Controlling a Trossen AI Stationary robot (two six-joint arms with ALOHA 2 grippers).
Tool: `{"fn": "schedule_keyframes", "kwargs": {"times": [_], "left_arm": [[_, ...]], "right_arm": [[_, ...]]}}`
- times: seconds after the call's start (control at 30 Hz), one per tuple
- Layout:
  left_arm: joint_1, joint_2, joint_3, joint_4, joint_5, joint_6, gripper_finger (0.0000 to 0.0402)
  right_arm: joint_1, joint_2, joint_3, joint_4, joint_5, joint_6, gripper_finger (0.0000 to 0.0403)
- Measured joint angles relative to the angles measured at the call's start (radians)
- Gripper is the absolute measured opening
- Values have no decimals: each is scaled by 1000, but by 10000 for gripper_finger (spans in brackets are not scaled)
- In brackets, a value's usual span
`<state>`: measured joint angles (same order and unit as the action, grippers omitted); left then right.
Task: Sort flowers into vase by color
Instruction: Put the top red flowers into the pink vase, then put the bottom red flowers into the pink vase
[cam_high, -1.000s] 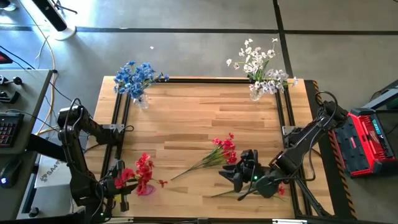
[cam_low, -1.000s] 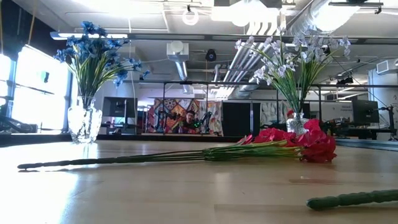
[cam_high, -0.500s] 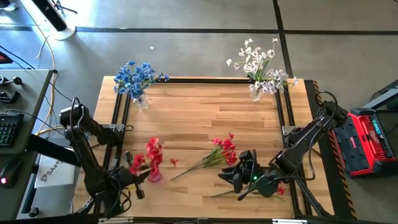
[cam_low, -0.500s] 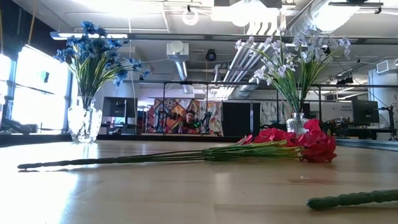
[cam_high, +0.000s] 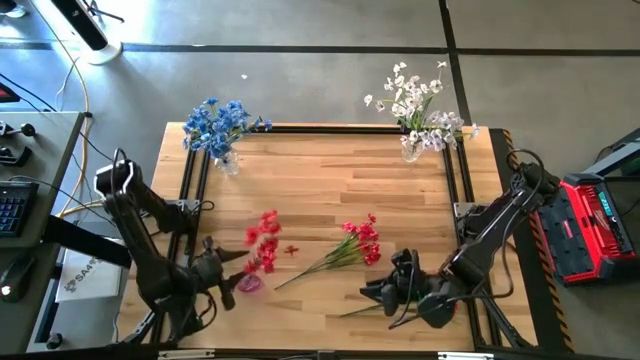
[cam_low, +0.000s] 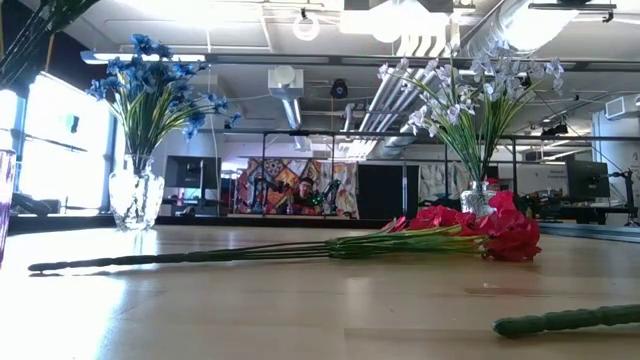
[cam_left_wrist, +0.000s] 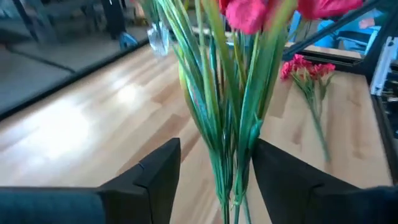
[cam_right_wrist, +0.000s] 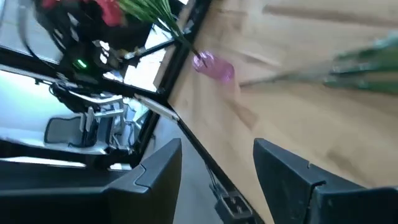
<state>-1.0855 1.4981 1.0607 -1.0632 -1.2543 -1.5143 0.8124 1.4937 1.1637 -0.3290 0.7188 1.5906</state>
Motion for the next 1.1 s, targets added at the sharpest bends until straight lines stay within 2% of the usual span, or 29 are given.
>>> {"fn": "schedule_keyframes", "kwargs": {"times": [0.17,0.33,0.57,0.77,0.97,1.03,1.1], "left_arm": [[-1,-127,0,-7,120,33,197],[-1,-273,0,-8,244,138,197],[-1,-442,0,-34,306,154,197],[-1,-546,0,-45,309,161,197],[-1,-612,0,-44,310,229,197],[-1,-629,0,-43,311,264,197],[-1,-645,1,-43,314,292,197]], "right_arm": [[23,28,0,-46,-74,166,188],[30,132,0,-49,-155,395,188],[25,275,-1,-63,-404,598,188],[13,294,-1,-70,-499,620,188],[-24,294,0,-218,-805,629,188],[-31,294,0,-283,-865,571,188],[-37,294,0,-317,-877,443,188]]}}
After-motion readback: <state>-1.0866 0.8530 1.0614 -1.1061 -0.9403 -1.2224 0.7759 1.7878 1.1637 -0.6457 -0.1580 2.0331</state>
